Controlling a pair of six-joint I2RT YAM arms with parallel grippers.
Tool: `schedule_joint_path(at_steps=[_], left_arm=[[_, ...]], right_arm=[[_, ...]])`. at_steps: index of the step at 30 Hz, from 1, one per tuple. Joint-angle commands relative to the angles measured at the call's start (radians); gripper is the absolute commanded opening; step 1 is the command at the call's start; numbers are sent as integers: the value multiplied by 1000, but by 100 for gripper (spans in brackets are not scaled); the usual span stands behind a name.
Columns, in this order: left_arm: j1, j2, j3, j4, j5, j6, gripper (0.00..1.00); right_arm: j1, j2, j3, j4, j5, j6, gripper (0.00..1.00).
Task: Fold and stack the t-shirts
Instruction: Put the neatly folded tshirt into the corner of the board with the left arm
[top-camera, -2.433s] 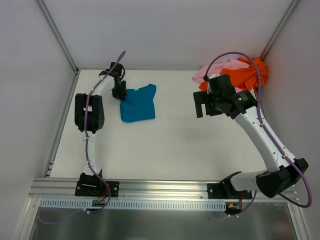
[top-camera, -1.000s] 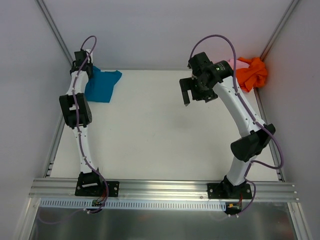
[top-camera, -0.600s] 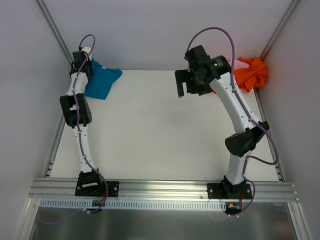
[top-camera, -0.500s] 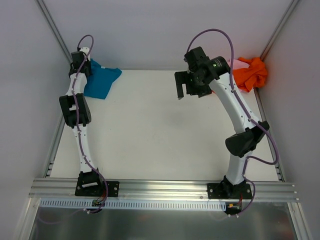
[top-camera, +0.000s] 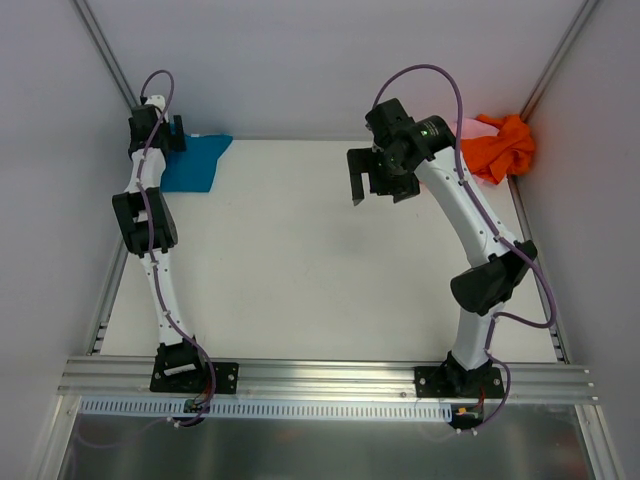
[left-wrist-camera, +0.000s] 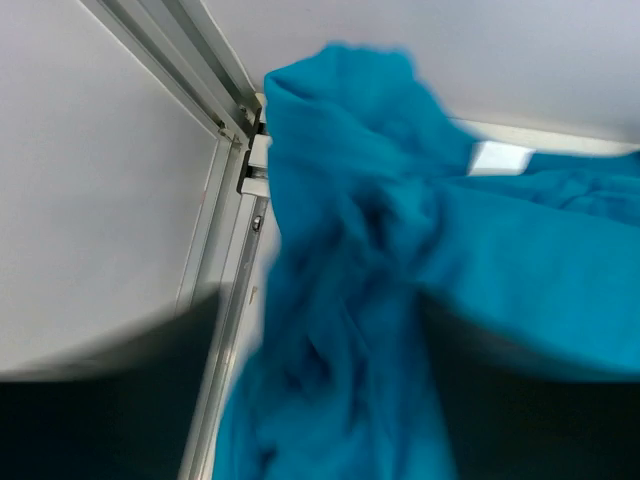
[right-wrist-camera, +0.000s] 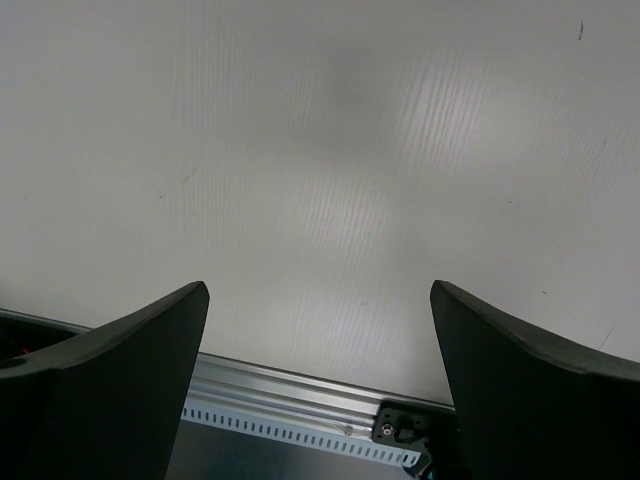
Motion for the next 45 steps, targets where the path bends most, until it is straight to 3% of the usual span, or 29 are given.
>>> schedule_joint_path(at_steps=[1,11,18,19,23,25,29,35,40,45], left_arm=[[5,-20,20,50,4,-35,99],[5,-167,-29,-2,-26,-76,99],[5,-367,-196,-111,314,-397,99],[5,-395,-239,-75,461,-468,99],[-38,-601,-555,103,618,-592,99],[-62,-697,-589,94,655,-558,99],[-87,-865,-715,104,589,-577,99],[-105,-984,-660,16,683,-553,99],[-245,-1143,-706,-156,518,-367,99],[-381,-1299,-870,-182,325,-337,99]], right_arm=[[9,-24,26,-145,-25,20,99],[17,-81,-89,-53,-45,21,100],[17,-113,-176,101,-51,14,99],[20,-131,-192,150,-46,15,99],[20,-209,-314,286,24,14,99],[18,-270,-362,368,56,2,99],[9,-378,-469,476,135,-2,99],[-29,-479,-561,545,109,-23,99],[-86,-515,-600,550,-64,-19,99],[-86,-585,-629,511,-4,-75,99]])
